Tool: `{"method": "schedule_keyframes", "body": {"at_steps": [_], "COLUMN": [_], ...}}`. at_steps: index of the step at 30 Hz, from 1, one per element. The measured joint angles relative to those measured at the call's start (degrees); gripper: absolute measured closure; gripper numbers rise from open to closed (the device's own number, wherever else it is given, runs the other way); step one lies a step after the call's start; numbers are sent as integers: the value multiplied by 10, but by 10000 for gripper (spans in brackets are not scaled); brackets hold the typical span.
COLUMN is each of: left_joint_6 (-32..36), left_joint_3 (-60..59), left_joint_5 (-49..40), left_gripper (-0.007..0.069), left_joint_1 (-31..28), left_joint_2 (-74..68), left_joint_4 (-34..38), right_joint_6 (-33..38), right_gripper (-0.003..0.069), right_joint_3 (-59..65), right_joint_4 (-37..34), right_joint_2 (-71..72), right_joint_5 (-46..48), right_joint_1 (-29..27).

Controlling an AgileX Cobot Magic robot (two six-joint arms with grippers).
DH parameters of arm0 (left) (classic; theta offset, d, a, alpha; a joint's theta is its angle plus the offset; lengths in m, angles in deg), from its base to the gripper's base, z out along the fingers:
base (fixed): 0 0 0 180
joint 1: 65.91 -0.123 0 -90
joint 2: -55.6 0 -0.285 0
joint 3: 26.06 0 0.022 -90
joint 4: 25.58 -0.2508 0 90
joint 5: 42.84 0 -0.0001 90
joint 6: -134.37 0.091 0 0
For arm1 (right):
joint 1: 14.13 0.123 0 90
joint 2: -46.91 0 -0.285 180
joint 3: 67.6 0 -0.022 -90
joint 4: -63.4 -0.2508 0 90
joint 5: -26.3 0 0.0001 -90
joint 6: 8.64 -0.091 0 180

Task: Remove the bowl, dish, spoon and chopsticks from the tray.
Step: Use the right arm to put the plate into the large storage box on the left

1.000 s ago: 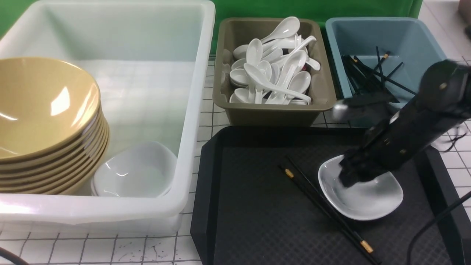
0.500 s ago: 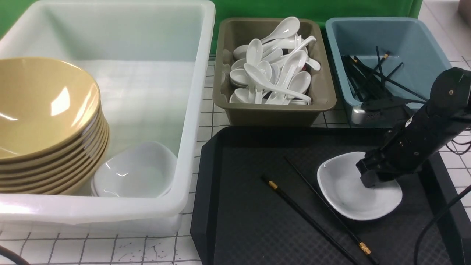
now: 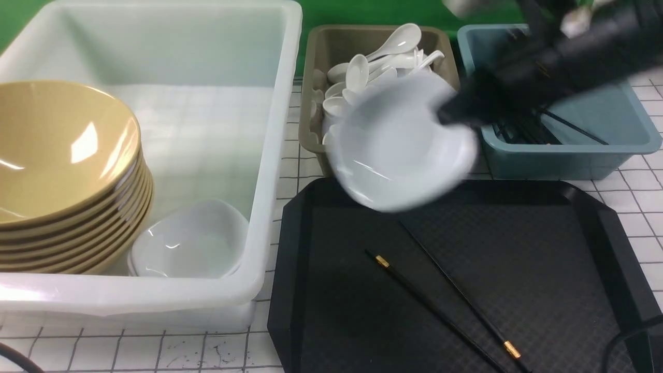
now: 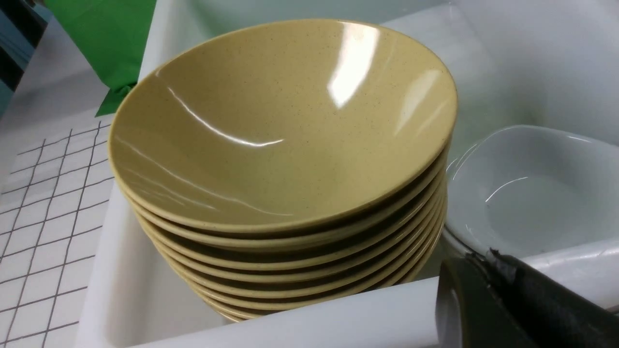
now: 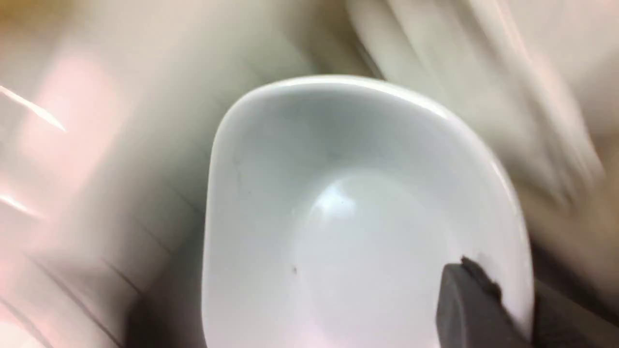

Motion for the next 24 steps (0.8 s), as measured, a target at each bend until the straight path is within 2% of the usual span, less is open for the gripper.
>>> {"method": "schedule_keyframes", "body": {"at_steps": [1,3,4,7,12,16,18,19,20,24], "left_joint_6": [-3,-4,-6,-9,-11,-11,-11,-11,-11,-11], "left_joint_3": [0,0,0,0,0,0,0,0,0,0], "left_joint_5": [0,0,0,0,-4,-5,-6,-7,-7,-9], "left_gripper": [636,636,636,636,636,636,636,636,636,636], "left_joint_1": [0,0,0,0,3,16,23,26,27,29], "left_joint_2": [0,0,0,0,0,0,0,0,0,0], "left_joint_4": [1,2,5,7,7,7,6,5,4,1], "right_joint_6": [5,17,44,85,112,119,119,119,119,119], "right_gripper": [591,591,591,591,589,568,533,482,464,262], "right_joint_3": [-25,-49,-81,-139,-179,-183,-183,-183,-184,-197], "right_joint_4": [-3,-4,-4,12,26,32,36,37,37,48], "right_joint_2": [-15,-35,-76,-162,-265,-292,-294,-295,-295,-284], "right_joint_5": [-18,-37,-63,-88,-84,-82,-77,-70,-68,-37], "right_joint_1": [34,64,106,154,171,175,175,175,175,175]}}
